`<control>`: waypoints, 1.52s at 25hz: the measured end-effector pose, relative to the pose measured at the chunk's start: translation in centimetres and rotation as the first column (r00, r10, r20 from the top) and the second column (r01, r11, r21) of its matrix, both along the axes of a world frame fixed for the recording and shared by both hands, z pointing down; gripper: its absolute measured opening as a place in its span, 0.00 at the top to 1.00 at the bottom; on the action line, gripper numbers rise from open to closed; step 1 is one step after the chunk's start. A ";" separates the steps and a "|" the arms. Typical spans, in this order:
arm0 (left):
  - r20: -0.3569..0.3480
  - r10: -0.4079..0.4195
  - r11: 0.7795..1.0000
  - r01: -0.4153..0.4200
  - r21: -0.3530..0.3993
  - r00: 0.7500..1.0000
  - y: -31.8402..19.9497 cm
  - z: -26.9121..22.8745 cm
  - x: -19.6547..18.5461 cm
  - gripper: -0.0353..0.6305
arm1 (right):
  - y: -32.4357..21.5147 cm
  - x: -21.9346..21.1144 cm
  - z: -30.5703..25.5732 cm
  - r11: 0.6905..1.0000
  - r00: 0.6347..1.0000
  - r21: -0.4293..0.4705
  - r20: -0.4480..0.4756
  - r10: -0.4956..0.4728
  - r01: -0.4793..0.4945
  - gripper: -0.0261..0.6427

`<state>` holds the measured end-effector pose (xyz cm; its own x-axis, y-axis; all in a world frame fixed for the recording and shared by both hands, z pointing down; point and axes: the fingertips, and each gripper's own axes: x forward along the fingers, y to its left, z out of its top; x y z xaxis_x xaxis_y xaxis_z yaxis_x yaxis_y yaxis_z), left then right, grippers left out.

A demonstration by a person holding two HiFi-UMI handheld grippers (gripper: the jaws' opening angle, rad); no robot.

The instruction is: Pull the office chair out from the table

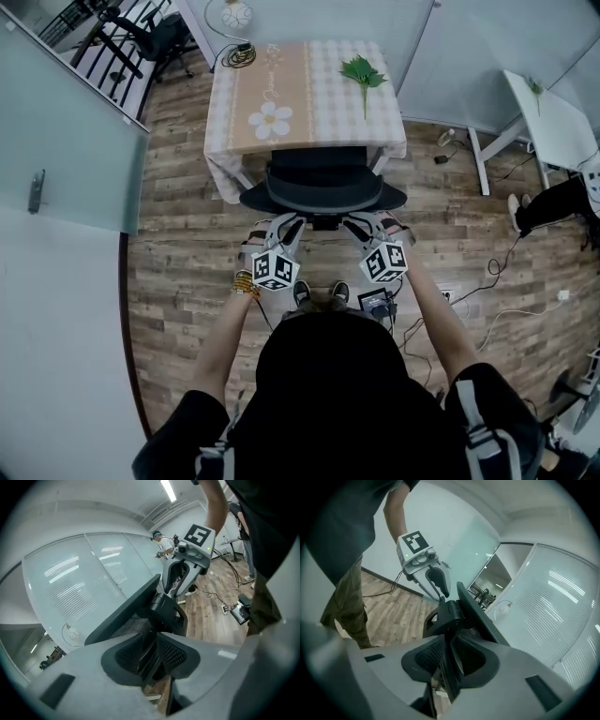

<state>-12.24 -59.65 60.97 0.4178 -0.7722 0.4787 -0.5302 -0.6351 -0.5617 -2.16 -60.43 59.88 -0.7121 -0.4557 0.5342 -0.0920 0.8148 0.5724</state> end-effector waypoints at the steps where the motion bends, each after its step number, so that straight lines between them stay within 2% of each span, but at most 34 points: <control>1: 0.015 0.011 1.000 -0.011 -0.006 1.000 -0.1 0.3 0.0 0.80 | 0.0 -0.2 0.5 1.000 1.000 -0.007 -0.023 -0.016 0.016 0.84; 12: 0.106 0.092 0.992 -0.081 -0.100 0.990 -1.2 3.2 -0.3 0.78 | -1.0 -0.7 3.2 0.997 0.987 -0.044 -0.144 -0.067 0.061 0.83; 20: 0.129 0.146 0.980 -0.125 -0.157 0.981 -1.9 4.7 0.8 0.77 | -1.6 -1.0 4.4 0.994 0.974 -0.058 -0.204 -0.098 0.088 0.83; 26: 0.158 0.170 0.970 -0.137 -0.200 0.973 -2.1 6.1 0.3 0.76 | -2.2 -1.1 5.2 0.993 0.967 -0.064 -0.229 -0.109 0.097 0.83; 38: 0.164 0.190 0.956 -0.144 -0.257 0.968 -3.0 7.8 0.1 0.76 | -2.3 -1.7 6.2 0.988 0.961 -0.104 -0.242 -0.136 0.113 0.84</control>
